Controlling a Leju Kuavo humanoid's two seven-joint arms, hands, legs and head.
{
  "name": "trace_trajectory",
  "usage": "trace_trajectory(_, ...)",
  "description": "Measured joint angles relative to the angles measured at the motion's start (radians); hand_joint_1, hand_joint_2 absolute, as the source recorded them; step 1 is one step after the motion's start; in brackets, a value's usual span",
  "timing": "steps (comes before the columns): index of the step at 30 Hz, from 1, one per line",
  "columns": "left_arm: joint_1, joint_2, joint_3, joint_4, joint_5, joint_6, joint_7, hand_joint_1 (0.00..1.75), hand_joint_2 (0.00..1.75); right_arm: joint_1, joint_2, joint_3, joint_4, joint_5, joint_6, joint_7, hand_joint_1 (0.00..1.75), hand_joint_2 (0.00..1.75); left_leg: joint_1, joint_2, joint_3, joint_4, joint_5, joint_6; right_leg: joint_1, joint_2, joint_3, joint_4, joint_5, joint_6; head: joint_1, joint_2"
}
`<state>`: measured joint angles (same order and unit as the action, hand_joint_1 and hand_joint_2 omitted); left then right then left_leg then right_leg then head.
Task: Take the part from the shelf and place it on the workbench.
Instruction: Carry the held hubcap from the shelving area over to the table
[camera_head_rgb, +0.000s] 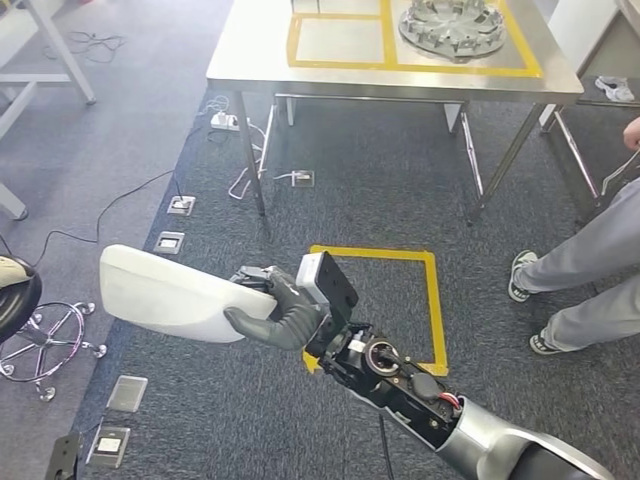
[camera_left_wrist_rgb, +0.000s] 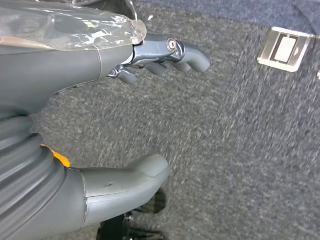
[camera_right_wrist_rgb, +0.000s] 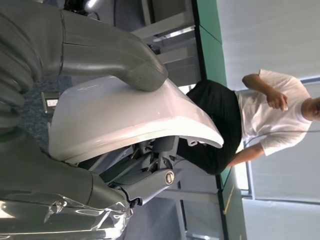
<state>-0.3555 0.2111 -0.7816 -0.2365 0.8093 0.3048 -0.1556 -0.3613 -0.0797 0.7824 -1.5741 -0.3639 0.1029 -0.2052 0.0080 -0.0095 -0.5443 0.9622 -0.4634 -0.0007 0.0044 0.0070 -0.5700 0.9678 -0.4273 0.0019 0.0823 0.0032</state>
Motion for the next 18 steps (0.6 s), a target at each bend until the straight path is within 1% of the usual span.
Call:
trace_trajectory(2,-0.001,0.0,0.0,0.0,0.0,0.0,0.0,0.0,1.75,0.0,0.0,-0.001,0.0,0.0,0.002,-0.002,1.75,1.75,0.002,0.003,-0.004,0.014,-0.011,-0.011,-0.004,0.001,0.012,-0.014,-0.001,-0.006,0.001,0.0)
trace_trajectory(3,-0.003,0.001,0.0,0.0,0.0,0.0,0.0,0.0,1.75,-0.002,0.0,-0.001,0.0,0.0,0.004,-0.004,1.75,1.75,0.002,0.003,-0.019,0.047,-0.026,-0.016,-0.007,0.0,0.019,-0.02,-0.001,-0.009,0.0,0.0)
trace_trajectory(4,-0.005,0.001,0.0,0.0,0.001,0.0,0.0,0.0,1.75,-0.003,0.0,-0.001,0.001,0.0,0.006,-0.005,1.75,1.75,0.004,0.004,-0.049,0.102,-0.048,-0.021,-0.008,-0.001,0.024,-0.024,-0.003,-0.013,-0.002,0.0)
trace_trajectory(6,-0.004,0.002,0.0,0.0,0.001,0.0,0.0,0.0,1.75,-0.004,0.0,-0.001,0.004,0.0,0.01,-0.007,1.75,1.75,0.005,0.004,-0.133,0.238,-0.088,-0.029,-0.008,-0.003,0.029,-0.025,-0.008,-0.018,-0.005,0.0)
trace_trajectory(7,-0.001,0.002,0.0,0.0,0.002,0.0,0.0,0.0,1.75,-0.004,0.0,-0.001,0.007,0.0,0.011,-0.007,1.75,1.75,0.006,0.004,-0.166,0.281,-0.091,-0.032,-0.008,-0.002,0.031,-0.025,-0.01,-0.019,-0.006,0.0)
trace_trajectory(8,0.002,0.002,0.0,0.0,0.002,0.0,0.0,0.0,1.75,-0.003,0.0,-0.001,0.01,0.0,0.012,-0.007,1.75,1.75,0.008,0.004,-0.181,0.286,-0.075,-0.034,-0.008,-0.002,0.035,-0.025,-0.014,-0.02,-0.006,0.0)
trace_trajectory(9,0.003,0.003,0.0,0.0,0.003,0.0,0.0,0.0,1.75,-0.003,0.0,-0.001,0.012,0.0,0.012,-0.007,1.75,1.75,0.009,0.004,-0.173,0.249,-0.04,-0.034,-0.008,-0.001,0.041,-0.025,-0.019,-0.018,-0.006,0.0)
trace_trajectory(10,0.003,0.003,0.0,0.0,0.003,0.0,0.0,0.0,1.75,-0.003,0.0,-0.001,0.014,0.0,0.013,-0.007,1.75,1.75,0.012,0.005,-0.147,0.179,0.005,-0.035,-0.008,0.0,0.048,-0.024,-0.024,-0.015,-0.006,0.0)
trace_trajectory(11,0.001,0.004,0.0,0.0,0.003,0.0,0.0,0.0,1.75,-0.003,0.0,-0.001,0.015,0.0,0.013,-0.007,1.75,1.75,0.012,0.005,-0.115,0.107,0.038,-0.034,-0.006,0.0,0.053,-0.024,-0.03,-0.011,-0.007,0.0)
trace_trajectory(12,0.0,0.004,0.0,0.0,0.003,0.0,0.0,0.0,1.75,-0.004,0.001,-0.001,0.016,0.0,0.014,-0.008,1.75,1.75,0.012,0.005,-0.089,0.049,0.06,-0.031,-0.004,0.001,0.057,-0.022,-0.036,-0.006,-0.008,0.0)
trace_trajectory(13,-0.001,0.004,0.0,0.0,0.003,0.0,0.0,0.0,1.75,-0.005,0.001,-0.001,0.016,0.0,0.014,-0.008,1.75,1.75,0.011,0.004,-0.074,0.016,0.067,-0.026,-0.002,0.002,0.058,-0.022,-0.041,-0.001,-0.008,0.0)
trace_trajectory(14,-0.001,0.004,0.0,0.0,0.003,0.0,0.001,0.0,1.75,-0.006,0.001,-0.002,0.017,0.0,0.015,-0.008,1.75,1.75,0.008,0.003,-0.07,0.007,0.061,-0.019,-0.001,0.002,0.059,-0.022,-0.044,0.003,-0.008,0.0)
trace_trajectory(16,-0.001,0.003,0.0,0.0,0.003,0.0,0.001,0.0,1.75,-0.006,0.001,-0.002,0.016,0.0,0.015,-0.009,1.75,1.75,0.007,0.002,-0.066,0.004,0.057,-0.004,-0.004,0.002,0.059,-0.021,-0.052,0.013,-0.006,0.0)
trace_trajectory(17,-0.001,0.003,0.0,0.0,0.003,0.0,0.001,0.0,1.75,-0.006,0.001,-0.003,0.016,0.0,0.015,-0.009,1.75,1.75,0.007,0.002,-0.062,0.003,0.055,0.003,-0.006,0.001,0.055,-0.01,-0.061,0.018,-0.006,0.0)
trace_trajectory(18,-0.002,0.003,0.0,0.0,0.003,0.0,0.001,0.0,1.75,-0.007,0.001,-0.004,0.016,0.0,0.015,-0.01,1.75,1.75,0.008,0.002,-0.056,0.001,0.053,0.01,-0.007,0.001,0.041,0.023,-0.08,0.023,-0.004,0.0)
